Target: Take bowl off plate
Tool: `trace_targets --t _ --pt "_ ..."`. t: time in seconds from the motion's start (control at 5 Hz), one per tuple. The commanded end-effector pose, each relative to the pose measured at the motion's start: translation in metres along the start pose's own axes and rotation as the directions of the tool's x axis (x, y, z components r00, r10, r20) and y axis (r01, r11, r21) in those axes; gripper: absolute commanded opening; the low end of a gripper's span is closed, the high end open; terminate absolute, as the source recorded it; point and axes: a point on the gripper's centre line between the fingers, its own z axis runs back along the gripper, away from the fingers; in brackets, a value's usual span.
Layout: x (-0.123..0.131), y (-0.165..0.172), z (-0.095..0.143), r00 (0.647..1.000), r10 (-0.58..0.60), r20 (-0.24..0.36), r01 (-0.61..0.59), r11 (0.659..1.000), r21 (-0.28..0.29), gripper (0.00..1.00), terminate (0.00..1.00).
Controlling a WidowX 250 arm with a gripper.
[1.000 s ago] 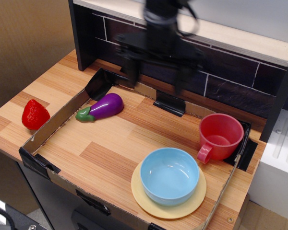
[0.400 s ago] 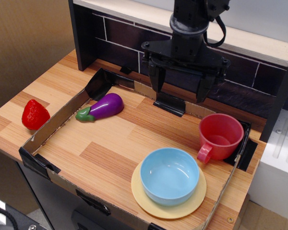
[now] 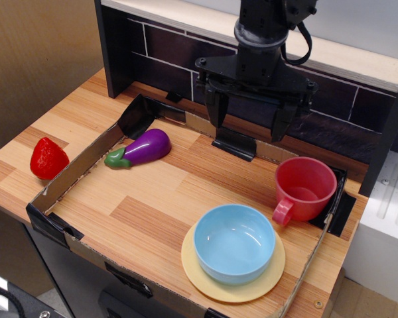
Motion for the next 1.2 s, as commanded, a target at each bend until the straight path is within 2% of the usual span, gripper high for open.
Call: trace_targets --t 0.0,0.2,0.4,0.6,0.8,1.0 --pt "0.010 0.002 0.013 0.999 0.005 0.038 -0.005 1.000 -0.015 1.00 0.00" --pt "-0.006 0.006 0.018 0.972 -0.227 -0.056 0.223 0.972 -0.072 1.00 0.00" --pt "-0.023 0.013 0.024 0.899 -0.432 -0.077 0.416 0.895 -0.162 1.00 0.00" --pt "-0.031 0.021 0.022 0.813 -0.576 -0.079 0.555 0.810 -0.191 1.00 0.00" --pt "-0.037 0.024 0.011 0.757 -0.651 -0.057 0.635 0.753 -0.171 1.00 0.00" --pt "-0.038 0.024 -0.004 0.741 -0.668 -0.067 0.652 0.740 -0.166 1.00 0.00"
